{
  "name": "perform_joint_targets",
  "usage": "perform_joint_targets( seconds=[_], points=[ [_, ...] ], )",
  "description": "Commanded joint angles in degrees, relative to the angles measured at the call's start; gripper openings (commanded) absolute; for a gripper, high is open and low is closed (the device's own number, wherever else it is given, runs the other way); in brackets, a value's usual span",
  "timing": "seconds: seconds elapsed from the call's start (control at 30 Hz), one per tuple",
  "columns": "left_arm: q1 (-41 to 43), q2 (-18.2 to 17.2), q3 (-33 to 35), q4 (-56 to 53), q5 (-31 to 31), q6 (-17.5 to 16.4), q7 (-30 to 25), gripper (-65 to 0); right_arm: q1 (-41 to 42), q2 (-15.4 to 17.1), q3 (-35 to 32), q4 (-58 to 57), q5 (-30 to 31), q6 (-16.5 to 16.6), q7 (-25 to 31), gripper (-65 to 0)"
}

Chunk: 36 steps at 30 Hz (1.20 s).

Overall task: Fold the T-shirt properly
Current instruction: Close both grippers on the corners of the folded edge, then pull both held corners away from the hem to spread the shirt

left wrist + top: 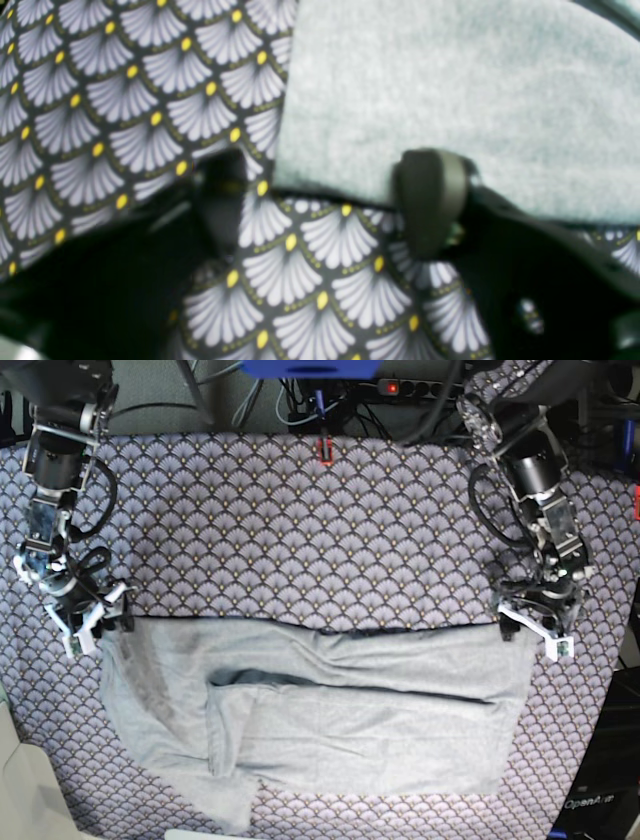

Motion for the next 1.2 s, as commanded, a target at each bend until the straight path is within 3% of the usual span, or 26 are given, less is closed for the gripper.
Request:
perform_joint_targets(
  seconds=[0.0, 0.17, 0.4, 0.5, 0.57, 0.77, 0.97, 1.17],
  points=[
    [-1.58, -0.61, 0.14, 0.71, -0.53, -0.29, -1.02, -25.4, 0.67, 1.02, 0.11, 0.77, -0.11, -0.03, -0.35, -34.0],
    [-2.98, -0.61, 0.23, -2.10, -0.45, -0.20, -1.02, -39.7, 0.67, 0.93, 0.11, 0.77, -0.11, -0.03, -0.35, -34.0],
    [-3.95, -0.70, 0.14, -3.86, -0.09, -0.29, -1.02, -47.1, 0.49, 1.02, 0.11, 0.77, -0.11, -0.03, -0.35, -34.2],
    [-3.95, -0.70, 0.05, -3.86, -0.18, -0.37, -0.93, -56.8, 0.49, 1.10, 0.11, 0.77, -0.11, -0.03, -0.35, -38.6],
    [-3.95, -0.79, -0.03, -3.86, -0.09, -0.20, -0.49, -65.0, 0.49, 1.63, 0.11, 0.77, -0.11, -0.03, -0.35, -44.9],
    [-3.69, -2.99, -0.21, -3.77, -0.45, -0.20, -0.31, -65.0, 0.49, 1.81, 0.29, 0.77, -0.11, -0.03, -0.35, -65.0],
    [-2.98, -6.24, -1.18, -3.77, -0.53, -0.81, -0.23, -65.0, -0.39, 3.39, 0.38, 0.95, -0.11, -0.03, -0.53, -65.0],
    [-1.93, -6.86, -2.67, -3.42, -0.53, -0.90, -0.23, -65.0, -3.20, 4.44, 0.38, 1.13, -0.11, -0.03, -0.35, -65.0]
  ],
)
